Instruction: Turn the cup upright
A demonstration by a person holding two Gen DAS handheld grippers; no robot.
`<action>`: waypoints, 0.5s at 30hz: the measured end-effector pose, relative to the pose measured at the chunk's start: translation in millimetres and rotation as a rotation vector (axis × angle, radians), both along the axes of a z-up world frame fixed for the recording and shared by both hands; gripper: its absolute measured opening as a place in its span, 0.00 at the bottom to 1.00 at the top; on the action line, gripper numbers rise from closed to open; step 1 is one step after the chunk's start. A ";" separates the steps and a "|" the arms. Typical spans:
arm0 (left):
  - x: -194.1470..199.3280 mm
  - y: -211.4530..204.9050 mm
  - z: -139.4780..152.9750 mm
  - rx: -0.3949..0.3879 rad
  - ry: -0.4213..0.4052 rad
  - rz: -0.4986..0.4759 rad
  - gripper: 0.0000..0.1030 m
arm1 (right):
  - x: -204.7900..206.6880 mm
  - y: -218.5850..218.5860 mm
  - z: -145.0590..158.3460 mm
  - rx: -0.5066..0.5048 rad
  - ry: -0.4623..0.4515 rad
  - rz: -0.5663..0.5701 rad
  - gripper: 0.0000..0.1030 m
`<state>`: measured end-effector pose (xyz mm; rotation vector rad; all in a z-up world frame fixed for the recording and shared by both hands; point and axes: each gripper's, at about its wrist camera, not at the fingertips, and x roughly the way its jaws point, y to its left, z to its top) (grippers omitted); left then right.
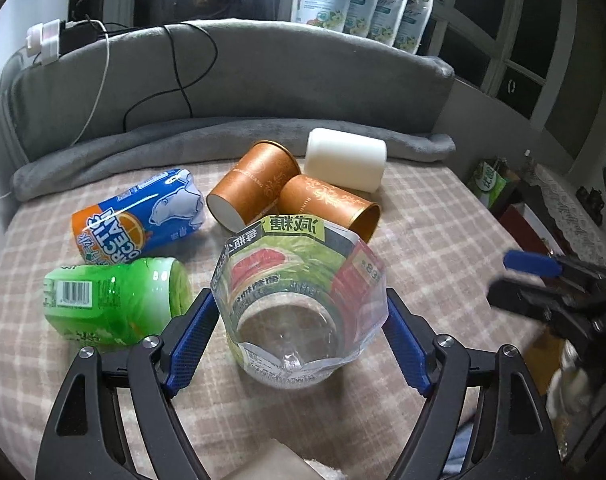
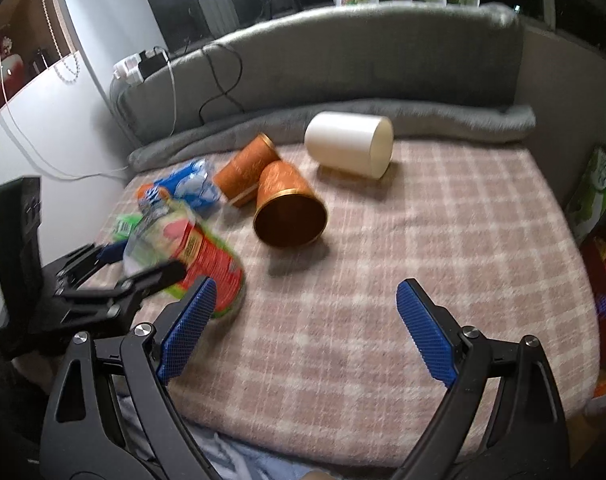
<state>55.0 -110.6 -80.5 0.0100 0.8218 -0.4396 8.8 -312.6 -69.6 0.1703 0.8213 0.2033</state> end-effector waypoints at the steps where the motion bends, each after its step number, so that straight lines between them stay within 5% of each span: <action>1: -2.1 0.7 1.0 -0.002 -0.004 -0.003 0.79 | 0.3 0.2 1.9 -0.007 -0.013 -0.007 0.91; 15: -13.7 13.4 22.7 -0.037 -0.094 0.010 0.79 | 0.5 6.8 18.2 -0.024 -0.102 -0.048 0.91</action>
